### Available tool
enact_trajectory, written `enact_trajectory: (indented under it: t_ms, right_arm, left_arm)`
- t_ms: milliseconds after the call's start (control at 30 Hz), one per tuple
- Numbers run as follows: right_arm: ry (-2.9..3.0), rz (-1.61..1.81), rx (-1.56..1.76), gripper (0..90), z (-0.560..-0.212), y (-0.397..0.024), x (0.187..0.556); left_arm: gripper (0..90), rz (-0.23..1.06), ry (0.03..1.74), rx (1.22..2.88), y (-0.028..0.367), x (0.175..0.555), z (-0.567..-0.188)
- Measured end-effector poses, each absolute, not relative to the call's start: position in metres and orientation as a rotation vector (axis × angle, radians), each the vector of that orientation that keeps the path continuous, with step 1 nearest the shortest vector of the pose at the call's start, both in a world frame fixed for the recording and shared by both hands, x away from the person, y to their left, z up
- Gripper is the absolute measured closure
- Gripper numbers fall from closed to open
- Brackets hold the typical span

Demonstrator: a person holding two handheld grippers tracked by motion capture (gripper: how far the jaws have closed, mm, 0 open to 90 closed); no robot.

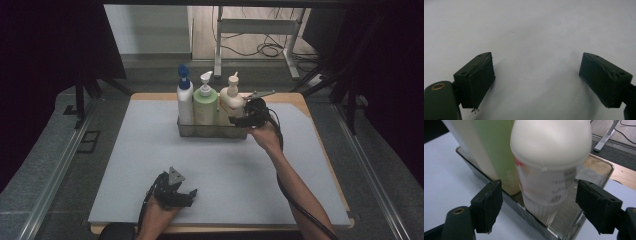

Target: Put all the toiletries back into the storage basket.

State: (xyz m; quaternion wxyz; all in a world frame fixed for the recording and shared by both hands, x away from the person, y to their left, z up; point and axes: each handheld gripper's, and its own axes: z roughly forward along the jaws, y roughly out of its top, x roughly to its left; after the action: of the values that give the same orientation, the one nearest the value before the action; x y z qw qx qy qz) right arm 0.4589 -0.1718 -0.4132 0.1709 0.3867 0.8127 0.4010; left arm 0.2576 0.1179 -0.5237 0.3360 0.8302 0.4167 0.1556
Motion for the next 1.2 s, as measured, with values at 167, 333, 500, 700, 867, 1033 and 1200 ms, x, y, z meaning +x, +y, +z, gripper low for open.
enact_trajectory:
  t_ms: [167,333,500,700,867,1033,1200]
  right_arm:
    - [2.320,1.146,1.099,35.1,-0.414,-0.184,0.453]
    - [2.331,1.137,1.121,50.2,-0.418,-0.198,0.451]
    - [2.320,1.126,1.190,67.2,-0.424,-0.210,0.454]
    - [2.304,1.129,1.197,86.1,-0.429,-0.211,0.461]
    - [2.310,1.087,1.197,90.0,-0.432,-0.201,0.467]
    - [2.310,1.034,1.222,90.0,-0.439,-0.196,0.477]
    - [2.320,1.015,1.247,90.0,-0.445,-0.193,0.484]
  left_arm:
    - [12.4,0.406,1.087,2.166,0.118,0.258,-0.524]
    - [12.3,0.406,1.086,2.166,0.118,0.258,-0.524]
    - [12.3,0.406,1.086,2.166,0.118,0.258,-0.524]
    - [12.3,0.406,1.086,2.166,0.118,0.258,-0.524]
    - [12.4,0.406,1.087,2.168,0.118,0.258,-0.524]
    - [12.4,0.405,1.087,2.166,0.118,0.258,-0.524]
    - [12.4,0.405,1.087,2.168,0.118,0.258,-0.524]
